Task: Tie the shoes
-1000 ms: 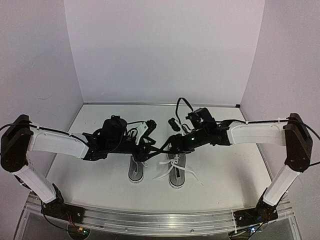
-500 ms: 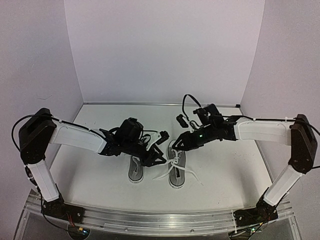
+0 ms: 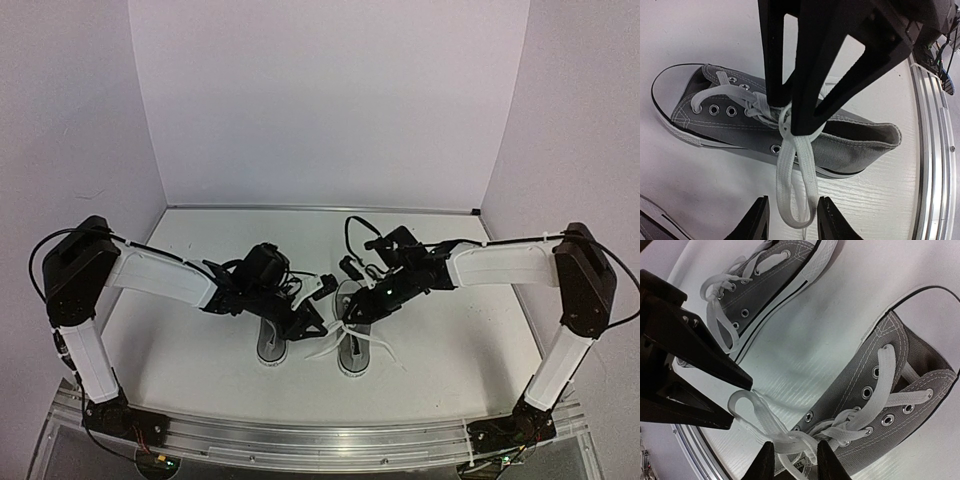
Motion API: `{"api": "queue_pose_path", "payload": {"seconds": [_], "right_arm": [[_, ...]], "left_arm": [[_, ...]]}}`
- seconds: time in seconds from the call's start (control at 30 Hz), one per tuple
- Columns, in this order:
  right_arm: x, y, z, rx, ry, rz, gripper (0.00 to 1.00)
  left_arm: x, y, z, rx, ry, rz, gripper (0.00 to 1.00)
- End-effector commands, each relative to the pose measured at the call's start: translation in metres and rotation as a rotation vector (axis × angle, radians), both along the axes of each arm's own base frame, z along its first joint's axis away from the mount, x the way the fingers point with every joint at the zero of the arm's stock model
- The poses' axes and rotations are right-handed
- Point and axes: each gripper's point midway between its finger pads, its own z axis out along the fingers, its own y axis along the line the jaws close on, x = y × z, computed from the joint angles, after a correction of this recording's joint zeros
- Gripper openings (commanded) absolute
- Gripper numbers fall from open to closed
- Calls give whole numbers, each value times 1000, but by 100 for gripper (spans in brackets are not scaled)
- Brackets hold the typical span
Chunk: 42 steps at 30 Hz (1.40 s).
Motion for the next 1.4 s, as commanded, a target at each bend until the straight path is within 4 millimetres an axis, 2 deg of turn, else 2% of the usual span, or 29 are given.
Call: {"api": "queue_pose_path", "payload": {"seconds": [0.0,0.17,0.3,0.37,0.57,0.67,0.97,1.03,1.2,1.37], "right_arm": [[9,2,-1,-45,-48,9,26],[10,0,-3,-62,-56,7,25],[10,0,-2,-66,-61,4,20],[8,3,4,-43,-56,15,21],[5,6,39,36,-89,24,30],[7,4,45,44,-97,13,31],[13,-4,27,-5,-90,-8,28],[15,-6,21,-27,-91,-15,27],[16,-9,9,-58,-87,-10,24],[16,-9,4,-70,-83,2,22]], "left_arm": [[6,-6,1,-2,-19,-10,34],[7,-6,0,-3,-18,-12,35],[7,-7,1,-4,-21,-16,34],[6,-7,1,-3,-24,-21,35],[-1,-7,21,-56,-46,-58,47],[1,-8,28,-68,-68,-59,51],[9,-19,19,-48,-67,-67,58],[10,-20,18,-49,-63,-70,55],[7,-20,14,-43,-55,-83,36],[2,-15,4,-14,-35,-97,28]]}}
